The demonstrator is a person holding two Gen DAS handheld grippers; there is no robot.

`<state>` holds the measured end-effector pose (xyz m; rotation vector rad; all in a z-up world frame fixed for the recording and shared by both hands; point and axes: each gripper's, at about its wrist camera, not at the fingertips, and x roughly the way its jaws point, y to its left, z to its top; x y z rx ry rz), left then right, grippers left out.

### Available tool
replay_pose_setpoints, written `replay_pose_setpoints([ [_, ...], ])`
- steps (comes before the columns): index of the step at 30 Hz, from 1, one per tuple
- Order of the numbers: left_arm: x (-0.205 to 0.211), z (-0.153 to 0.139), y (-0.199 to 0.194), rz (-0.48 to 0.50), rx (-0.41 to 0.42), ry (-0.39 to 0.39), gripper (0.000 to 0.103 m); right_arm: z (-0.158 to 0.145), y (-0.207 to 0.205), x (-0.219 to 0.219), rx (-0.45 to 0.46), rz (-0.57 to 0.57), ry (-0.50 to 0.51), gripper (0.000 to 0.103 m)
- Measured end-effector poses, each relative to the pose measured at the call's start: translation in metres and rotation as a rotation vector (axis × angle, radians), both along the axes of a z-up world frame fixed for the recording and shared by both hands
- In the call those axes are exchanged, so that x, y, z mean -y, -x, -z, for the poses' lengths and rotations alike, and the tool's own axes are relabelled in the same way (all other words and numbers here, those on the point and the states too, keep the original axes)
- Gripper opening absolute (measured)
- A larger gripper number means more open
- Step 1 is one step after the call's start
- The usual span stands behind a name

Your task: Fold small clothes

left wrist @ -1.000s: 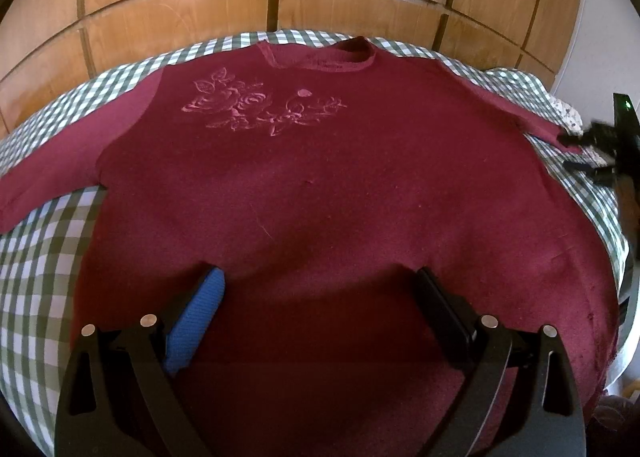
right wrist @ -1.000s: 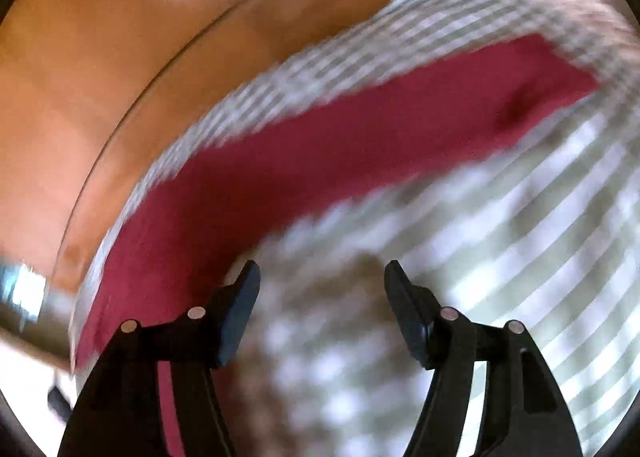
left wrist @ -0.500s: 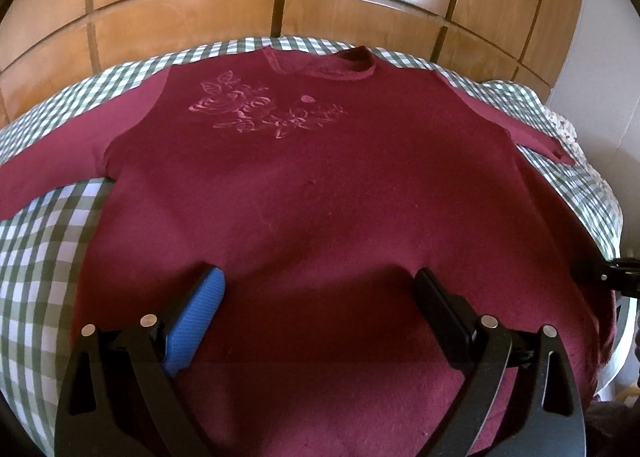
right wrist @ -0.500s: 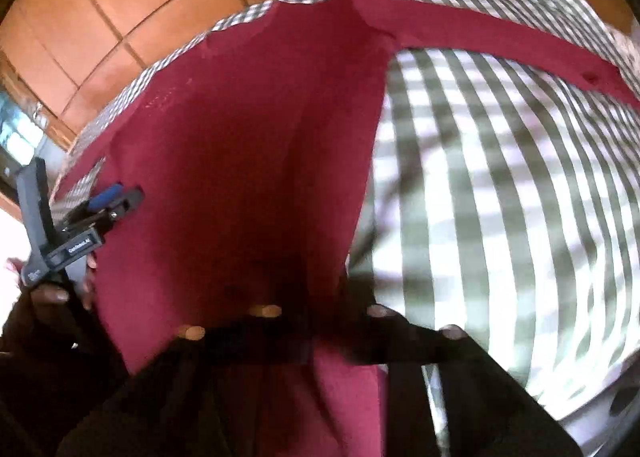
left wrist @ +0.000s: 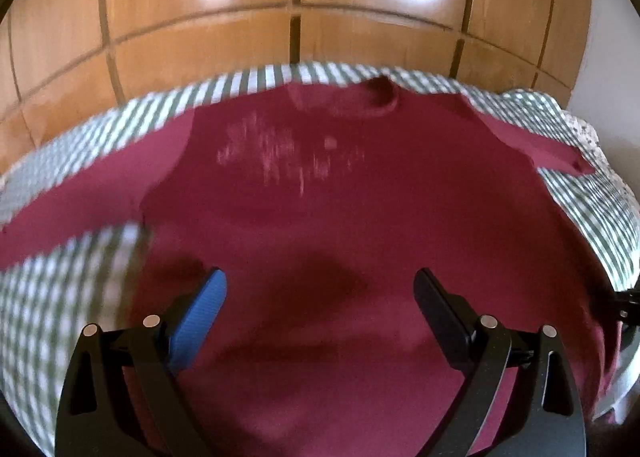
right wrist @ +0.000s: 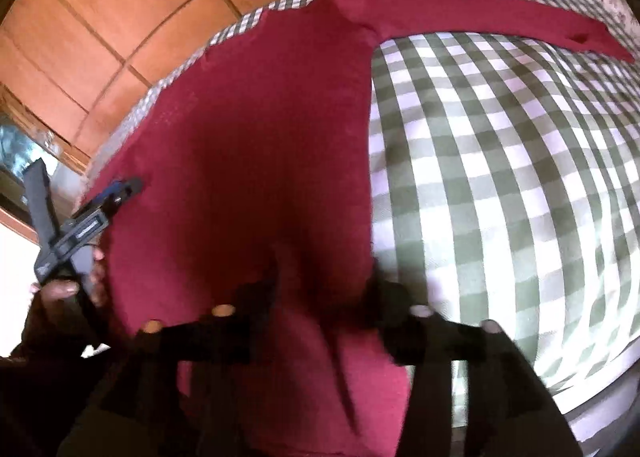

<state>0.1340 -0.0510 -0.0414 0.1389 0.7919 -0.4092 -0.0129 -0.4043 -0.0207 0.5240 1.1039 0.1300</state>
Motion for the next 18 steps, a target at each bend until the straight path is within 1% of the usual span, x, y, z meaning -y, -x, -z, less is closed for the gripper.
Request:
replay_pose_setpoints([
  [1,0.003,0.0,-0.005,0.002,0.002,-0.011,0.094,-0.005,-0.003,0.01,0.02,0.03,-0.004,0.059],
  [3,0.01,0.011,-0.019,0.002,-0.019,-0.043,0.094,-0.012,-0.008,0.032,0.045,0.097,-0.026,0.061],
  [4,0.011,0.022,-0.025,-0.003,-0.054,-0.054,0.094,-0.012,-0.012,0.047,0.051,0.146,-0.031,0.063],
  [5,0.011,0.03,-0.03,-0.006,-0.091,-0.051,0.094,-0.009,-0.018,0.07,0.053,0.219,-0.031,0.064],
  [7,0.005,0.033,-0.036,-0.006,-0.118,0.001,0.098,-0.002,-0.027,0.109,0.043,0.343,-0.03,0.064],
  [8,0.003,0.033,-0.036,-0.003,-0.123,0.013,0.098,0.006,-0.034,0.142,0.03,0.442,-0.033,0.064],
  [9,0.002,0.033,-0.036,0.0,-0.124,0.022,0.099,0.011,-0.039,0.16,0.024,0.498,-0.042,0.062],
  [11,0.002,0.034,-0.035,0.002,-0.123,0.028,0.099,0.025,-0.051,0.213,0.015,0.659,-0.074,0.061],
  [13,0.003,0.035,-0.036,0.005,-0.124,0.026,0.099,0.035,-0.058,0.25,0.015,0.764,-0.098,0.059],
  [14,0.003,0.036,-0.037,0.006,-0.123,0.025,0.099,0.041,-0.064,0.272,0.015,0.829,-0.128,0.057],
  [16,0.003,0.037,-0.037,0.007,-0.124,0.028,0.099,0.05,-0.076,0.302,0.025,0.905,-0.173,0.056],
  [18,0.003,0.037,-0.036,0.007,-0.126,0.03,0.099,0.05,-0.085,0.321,0.03,0.93,-0.148,0.056],
])
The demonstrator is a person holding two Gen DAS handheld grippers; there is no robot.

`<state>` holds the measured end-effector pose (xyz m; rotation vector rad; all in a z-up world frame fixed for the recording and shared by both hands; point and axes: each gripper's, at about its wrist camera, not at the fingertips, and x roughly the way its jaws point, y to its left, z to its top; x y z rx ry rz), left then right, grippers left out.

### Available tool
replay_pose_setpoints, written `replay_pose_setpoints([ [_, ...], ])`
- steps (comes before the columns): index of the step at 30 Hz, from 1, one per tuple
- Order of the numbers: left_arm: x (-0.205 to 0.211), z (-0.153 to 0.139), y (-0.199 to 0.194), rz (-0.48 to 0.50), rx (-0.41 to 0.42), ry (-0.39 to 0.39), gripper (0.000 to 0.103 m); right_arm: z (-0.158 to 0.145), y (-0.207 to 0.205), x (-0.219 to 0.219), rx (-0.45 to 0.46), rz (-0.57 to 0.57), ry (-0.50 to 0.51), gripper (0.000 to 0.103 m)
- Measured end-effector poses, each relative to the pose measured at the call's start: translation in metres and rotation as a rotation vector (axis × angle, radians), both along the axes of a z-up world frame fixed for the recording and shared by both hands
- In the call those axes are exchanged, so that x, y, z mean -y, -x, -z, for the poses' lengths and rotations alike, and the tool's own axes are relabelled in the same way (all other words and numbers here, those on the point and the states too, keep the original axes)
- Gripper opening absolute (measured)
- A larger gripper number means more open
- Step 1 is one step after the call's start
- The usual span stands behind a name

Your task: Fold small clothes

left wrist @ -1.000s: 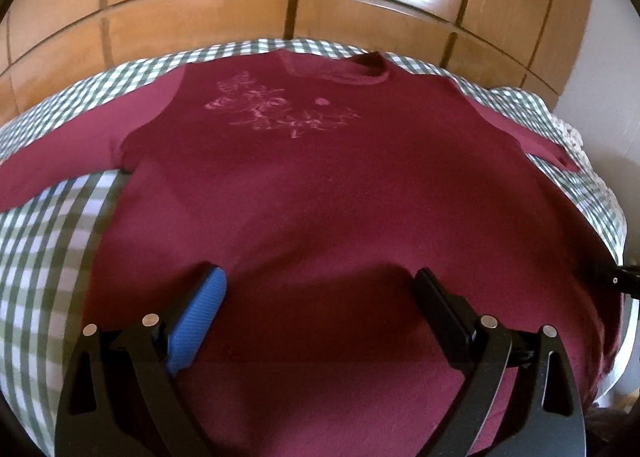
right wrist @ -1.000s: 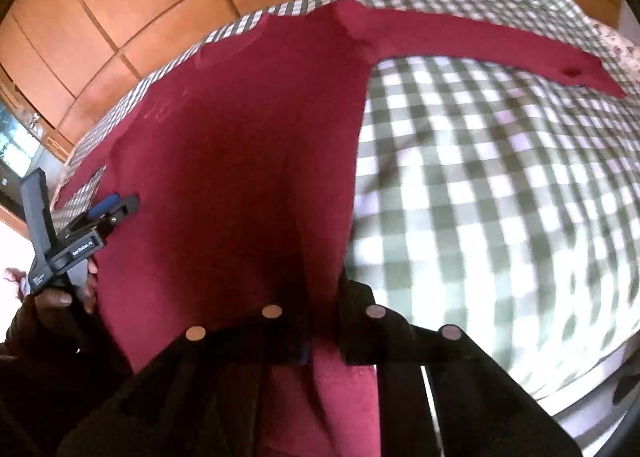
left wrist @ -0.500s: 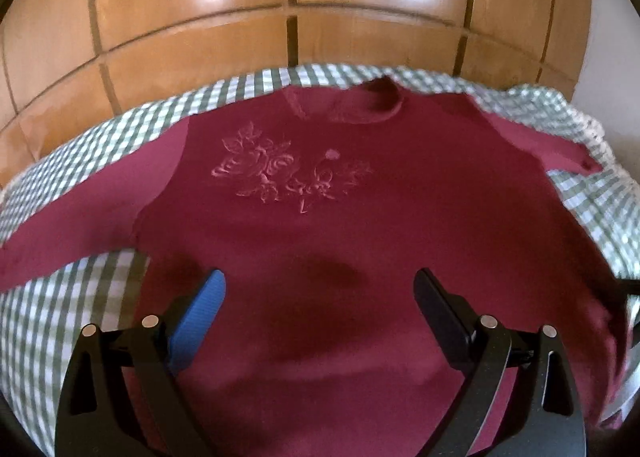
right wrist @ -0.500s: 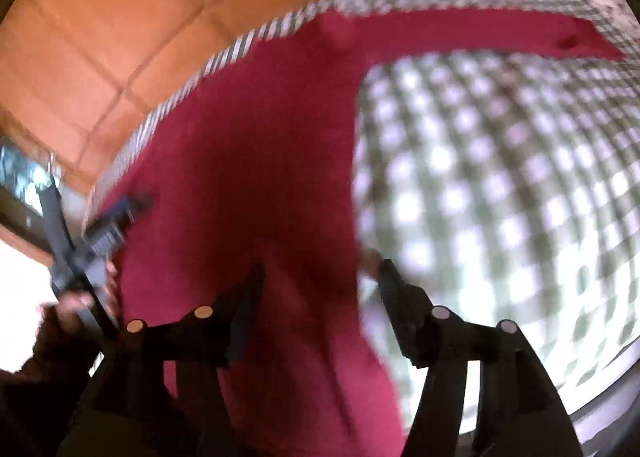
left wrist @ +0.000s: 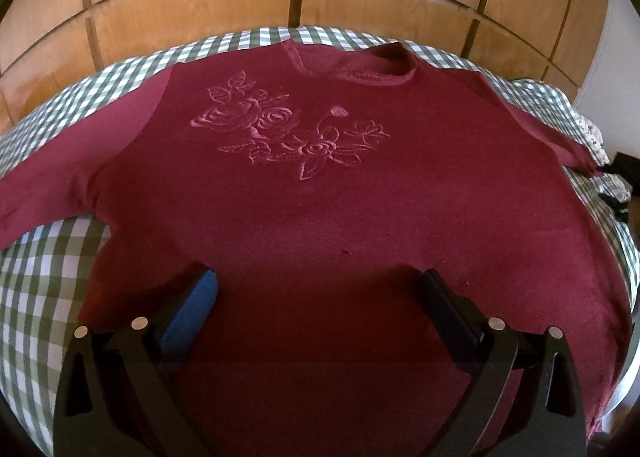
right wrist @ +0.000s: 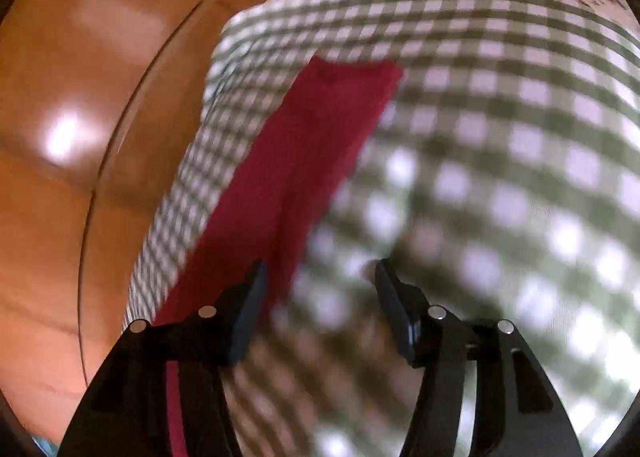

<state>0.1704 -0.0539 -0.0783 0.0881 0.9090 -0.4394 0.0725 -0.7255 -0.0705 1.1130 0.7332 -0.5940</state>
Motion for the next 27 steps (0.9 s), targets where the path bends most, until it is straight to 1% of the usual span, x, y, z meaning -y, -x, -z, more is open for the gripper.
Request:
replay_pose_setpoints([
  [3,0.0,0.001,-0.001,0.001,-0.001,0.001,0.099,-0.001,-0.017,0.017,-0.023,0.031,0.024,0.056],
  [4,0.0,0.0,-0.001,0.0,-0.002,0.003,0.099,0.0,-0.019,0.02,-0.039,0.034,0.036,0.051],
  [5,0.0,0.0,-0.001,0.0,-0.001,0.002,0.099,-0.001,-0.026,0.023,-0.06,0.027,0.05,0.035],
  [6,0.0,0.0,-0.001,0.0,-0.001,0.002,0.099,-0.001,-0.033,0.024,-0.078,0.01,0.057,0.013],
  [7,0.0,0.0,-0.001,0.0,-0.001,0.002,0.099,-0.004,-0.035,0.021,-0.085,-0.003,0.065,0.007],
  [9,0.0,0.0,-0.001,0.0,-0.001,0.002,0.099,-0.018,-0.04,0.006,-0.078,-0.05,0.13,0.007],
  [10,0.0,0.0,-0.001,0.0,-0.001,0.002,0.099,-0.029,-0.048,-0.006,-0.051,-0.099,0.163,0.007],
  [13,0.0,0.0,-0.001,0.0,-0.001,0.002,0.099,-0.052,-0.065,-0.045,-0.011,-0.232,0.248,0.007],
  [14,0.0,0.0,-0.001,0.0,-0.001,0.002,0.099,-0.06,-0.074,-0.064,0.003,-0.29,0.279,0.007],
  [16,-0.001,0.0,-0.001,0.0,-0.001,0.006,0.099,-0.07,-0.089,-0.095,0.032,-0.382,0.307,0.006],
  [18,0.0,0.0,-0.002,0.0,-0.001,0.009,0.099,-0.08,-0.104,-0.136,0.058,-0.482,0.34,0.006],
  [19,-0.001,0.0,-0.001,0.0,-0.001,0.01,0.099,-0.082,-0.109,-0.151,0.062,-0.515,0.353,0.006],
  [22,-0.001,0.0,0.0,-0.001,0.001,0.014,0.099,-0.084,-0.128,-0.216,0.081,-0.652,0.368,0.006],
  [27,-0.001,0.0,0.001,-0.003,0.001,0.022,0.099,-0.071,-0.147,-0.304,0.07,-0.822,0.374,0.006],
])
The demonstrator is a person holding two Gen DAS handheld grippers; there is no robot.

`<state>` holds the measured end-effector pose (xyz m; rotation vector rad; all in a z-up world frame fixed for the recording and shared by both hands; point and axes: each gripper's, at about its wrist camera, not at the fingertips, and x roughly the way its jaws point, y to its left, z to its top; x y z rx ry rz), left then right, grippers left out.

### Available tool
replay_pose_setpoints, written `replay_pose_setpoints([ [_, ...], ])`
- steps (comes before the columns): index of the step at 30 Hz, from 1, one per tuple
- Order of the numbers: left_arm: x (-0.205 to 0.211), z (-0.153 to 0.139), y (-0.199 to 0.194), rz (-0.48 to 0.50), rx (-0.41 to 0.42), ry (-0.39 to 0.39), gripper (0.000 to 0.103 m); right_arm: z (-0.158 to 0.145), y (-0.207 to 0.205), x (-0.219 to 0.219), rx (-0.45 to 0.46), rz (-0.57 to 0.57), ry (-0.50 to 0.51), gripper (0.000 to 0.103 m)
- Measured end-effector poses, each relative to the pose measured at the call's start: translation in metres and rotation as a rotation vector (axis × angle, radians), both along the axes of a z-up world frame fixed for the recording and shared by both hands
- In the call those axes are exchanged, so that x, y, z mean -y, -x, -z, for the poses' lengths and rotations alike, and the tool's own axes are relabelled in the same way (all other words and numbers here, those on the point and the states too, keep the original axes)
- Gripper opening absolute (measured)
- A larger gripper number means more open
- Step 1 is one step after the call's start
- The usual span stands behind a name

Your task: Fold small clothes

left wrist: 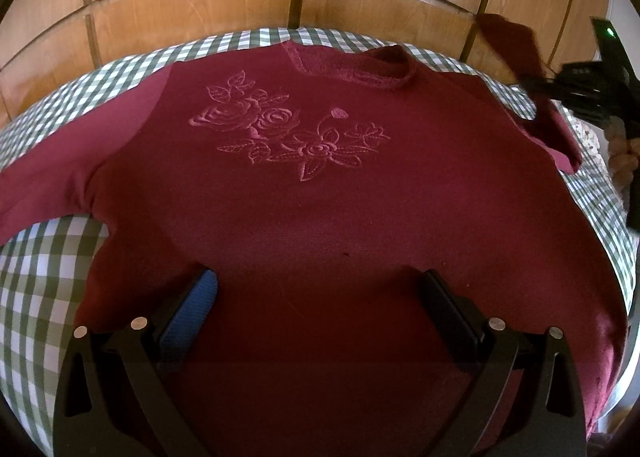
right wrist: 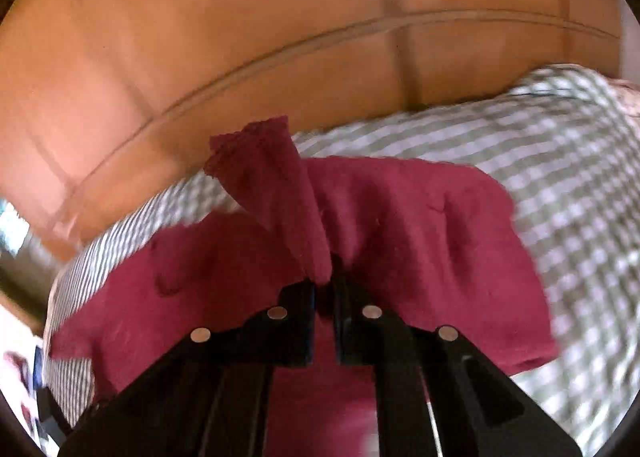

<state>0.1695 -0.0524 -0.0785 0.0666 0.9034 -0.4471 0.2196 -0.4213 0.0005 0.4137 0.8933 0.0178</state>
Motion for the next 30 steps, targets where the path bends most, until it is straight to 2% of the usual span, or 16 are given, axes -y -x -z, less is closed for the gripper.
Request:
replay_pose_setpoints([
  [2,0.0,0.0,0.0,0.0,0.0,0.004,0.099,0.005,-0.007,-0.029,-0.01,-0.058,0.019,0.009],
  [3,-0.001,0.0,0.001,0.0,0.0,0.006,0.099,0.007,-0.006,-0.038,-0.014,-0.074,0.02,0.019],
  [4,-0.001,0.0,0.001,0.0,0.0,0.008,0.099,0.007,-0.005,-0.045,-0.012,-0.084,0.013,0.03],
  [5,-0.001,0.0,0.002,0.0,0.0,0.009,0.099,0.005,0.0,-0.048,0.003,-0.083,-0.001,0.054],
  [6,-0.001,-0.001,0.002,0.0,0.0,0.01,0.099,0.001,0.007,-0.05,0.021,-0.072,-0.008,0.064],
  [9,-0.001,0.0,0.003,-0.001,0.0,0.01,0.099,0.0,0.034,-0.04,0.045,-0.026,-0.063,0.072],
  [11,0.0,0.0,0.002,-0.002,0.001,0.005,0.099,0.003,0.054,-0.035,0.036,-0.011,-0.108,0.074],
  [17,0.001,-0.001,0.003,-0.006,0.001,-0.016,0.099,0.044,0.098,-0.033,-0.037,0.008,-0.134,0.078],
  [21,0.006,-0.008,-0.002,-0.021,-0.051,-0.045,0.099,0.052,0.118,-0.034,0.063,0.009,-0.105,0.08],
  [22,0.007,-0.012,-0.005,-0.022,-0.073,-0.023,0.097,0.053,0.119,-0.036,0.079,0.005,-0.1,0.082],
  [23,0.008,-0.018,-0.01,-0.015,-0.096,0.027,0.094,0.053,0.118,-0.039,0.089,-0.018,-0.099,0.088],
  [25,0.014,-0.027,-0.022,0.005,-0.135,0.116,0.074,0.054,0.116,-0.039,0.09,-0.03,-0.104,0.092],
  [27,0.026,-0.033,-0.036,0.032,-0.174,0.17,0.067,0.055,0.117,-0.037,0.101,-0.032,-0.123,0.093],
  [28,0.033,-0.035,-0.044,0.042,-0.184,0.196,0.059,0.056,0.117,-0.036,0.105,-0.031,-0.134,0.093],
  [30,0.052,-0.04,-0.06,0.075,-0.211,0.243,0.057,0.055,0.117,-0.036,0.112,-0.03,-0.142,0.093],
])
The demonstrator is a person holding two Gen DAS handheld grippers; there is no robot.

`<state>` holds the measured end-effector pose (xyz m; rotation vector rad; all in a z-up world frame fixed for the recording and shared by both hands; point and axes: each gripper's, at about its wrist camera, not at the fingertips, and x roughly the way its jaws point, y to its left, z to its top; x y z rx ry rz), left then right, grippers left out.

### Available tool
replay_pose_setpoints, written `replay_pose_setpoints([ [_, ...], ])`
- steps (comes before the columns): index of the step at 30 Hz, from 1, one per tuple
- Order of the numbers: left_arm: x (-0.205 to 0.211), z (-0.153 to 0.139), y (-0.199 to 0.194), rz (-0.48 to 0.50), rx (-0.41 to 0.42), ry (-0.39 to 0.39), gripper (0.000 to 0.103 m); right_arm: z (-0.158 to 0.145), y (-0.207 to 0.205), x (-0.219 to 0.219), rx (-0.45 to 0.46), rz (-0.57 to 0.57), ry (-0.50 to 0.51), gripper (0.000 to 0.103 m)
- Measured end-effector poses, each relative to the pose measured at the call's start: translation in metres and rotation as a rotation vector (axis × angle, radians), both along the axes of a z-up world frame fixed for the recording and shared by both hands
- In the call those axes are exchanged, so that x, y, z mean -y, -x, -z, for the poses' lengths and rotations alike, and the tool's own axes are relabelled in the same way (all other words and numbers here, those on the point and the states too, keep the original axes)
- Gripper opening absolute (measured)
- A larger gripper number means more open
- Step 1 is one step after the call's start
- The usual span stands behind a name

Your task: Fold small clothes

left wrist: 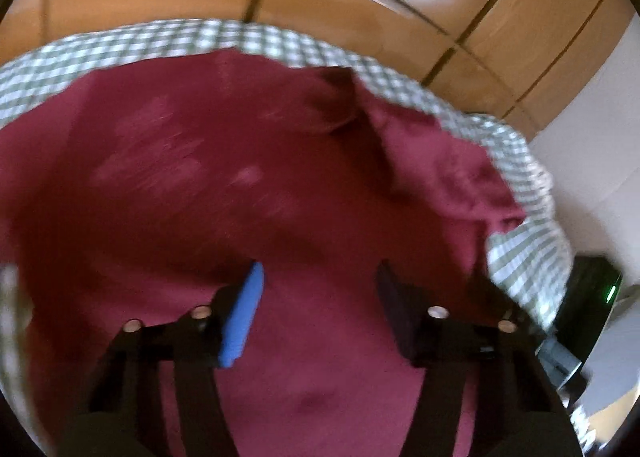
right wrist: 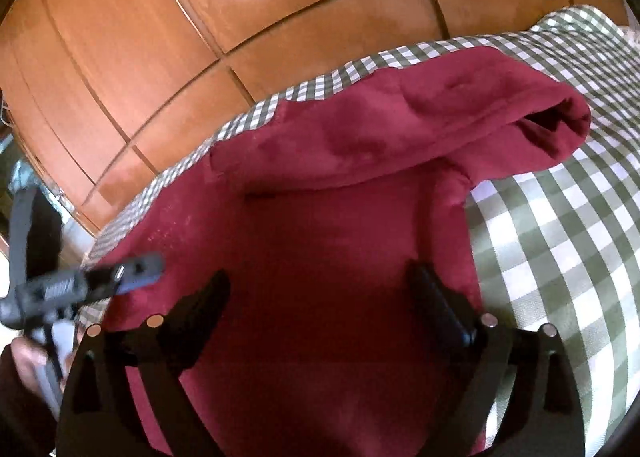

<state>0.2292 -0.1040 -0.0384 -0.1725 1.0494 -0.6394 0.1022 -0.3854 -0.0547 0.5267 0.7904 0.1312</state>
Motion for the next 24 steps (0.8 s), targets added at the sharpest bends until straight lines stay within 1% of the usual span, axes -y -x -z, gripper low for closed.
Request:
replay_pose_setpoints([
  [4,0.039,-0.001,-0.026,0.037,-0.035,0.052,0.057,0.0,0.0,-0.002,0.005,-0.004,0.003,0.094],
  [7,0.069,0.007,-0.044,0.067,-0.084,0.071,0.057,0.001,0.001,-0.001,0.013,-0.006,-0.015,0.095],
  [9,0.086,0.012,-0.053,0.081,-0.094,0.069,0.057,0.002,0.002,0.0,0.018,-0.007,-0.024,0.095],
  [10,0.092,0.013,-0.055,0.087,-0.098,0.067,0.055,0.002,0.002,0.001,0.019,-0.008,-0.027,0.096],
  [11,0.098,0.015,-0.058,0.091,-0.099,0.065,0.046,0.002,0.002,0.001,0.021,-0.01,-0.031,0.096],
  [12,0.106,0.014,-0.062,0.101,-0.097,0.051,0.015,0.002,0.002,0.001,0.021,-0.011,-0.033,0.097],
  [13,0.109,0.012,-0.065,0.107,-0.102,0.048,0.006,0.002,0.002,0.001,0.021,-0.011,-0.033,0.097],
  [14,0.109,0.008,-0.068,0.101,-0.099,0.062,0.006,0.002,0.002,0.001,0.021,-0.011,-0.033,0.097],
  [16,0.1,-0.014,-0.071,0.087,-0.069,0.144,0.006,0.002,0.002,0.0,0.021,-0.01,-0.032,0.097],
  [17,0.097,-0.021,-0.072,0.084,-0.059,0.165,0.006,0.002,0.002,0.0,0.02,-0.01,-0.032,0.097],
  [21,0.069,-0.07,-0.066,0.058,0.041,0.255,0.006,0.002,0.002,0.0,0.018,-0.011,-0.027,0.098],
  [24,0.05,-0.09,-0.06,0.035,0.101,0.264,0.006,0.001,0.0,0.0,0.014,-0.01,-0.018,0.098],
])
